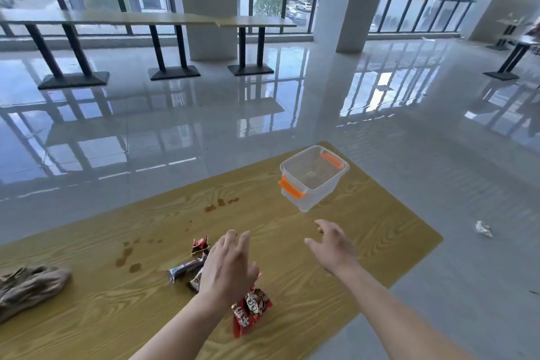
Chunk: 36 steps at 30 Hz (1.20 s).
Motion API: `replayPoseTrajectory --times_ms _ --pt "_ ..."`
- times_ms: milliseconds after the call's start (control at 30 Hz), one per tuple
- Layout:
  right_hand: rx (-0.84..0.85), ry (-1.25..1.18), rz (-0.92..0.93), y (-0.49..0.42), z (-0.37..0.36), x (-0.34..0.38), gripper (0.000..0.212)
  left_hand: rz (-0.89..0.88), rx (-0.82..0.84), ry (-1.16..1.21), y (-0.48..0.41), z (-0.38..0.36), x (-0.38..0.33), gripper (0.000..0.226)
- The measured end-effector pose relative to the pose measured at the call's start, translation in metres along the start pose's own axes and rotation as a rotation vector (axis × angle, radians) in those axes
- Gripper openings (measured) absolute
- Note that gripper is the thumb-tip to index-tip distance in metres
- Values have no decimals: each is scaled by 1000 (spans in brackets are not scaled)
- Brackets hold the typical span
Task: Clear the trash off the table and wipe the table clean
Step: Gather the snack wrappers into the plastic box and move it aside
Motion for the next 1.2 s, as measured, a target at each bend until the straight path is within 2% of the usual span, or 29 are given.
replayPoseTrajectory --times_ms 133,267,467,600,800,967,1100,1200 --pt "-20 -85 -29 -57 23 -5 56 25 27 57 -50 3 -21 63" --pt "-37 -160 -54 -120 49 -22 57 107 59 279 -113 5 -48 63" --pt "-112 -86 -57 -215 100 -61 57 272 57 618 -209 2 -88 69" --pt "-69 25 -43 -273 117 -82 45 354 51 744 -254 -12 -99 64" --pt "-14 81 -50 -313 115 -92 48 392 -12 801 -273 -26 -103 72" --pt "-94 39 -49 -312 114 -85 37 447 -58 913 -277 -27 -93 70" --pt "-131 22 97 -293 110 -58 21 455 -154 849 -256 -8 -67 65" --pt "-131 -7 228 -274 98 -24 17 443 -259 781 -226 9 -39 59"
Point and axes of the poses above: each hand's wrist, its own y-axis away from the middle knuckle, its own z-axis out of the back of the hand, x = y × z, the point moved 3 cm from there along -y, towards the middle knuckle, and after that the axes turned 13 degrees about x, right-handed, at the moved point
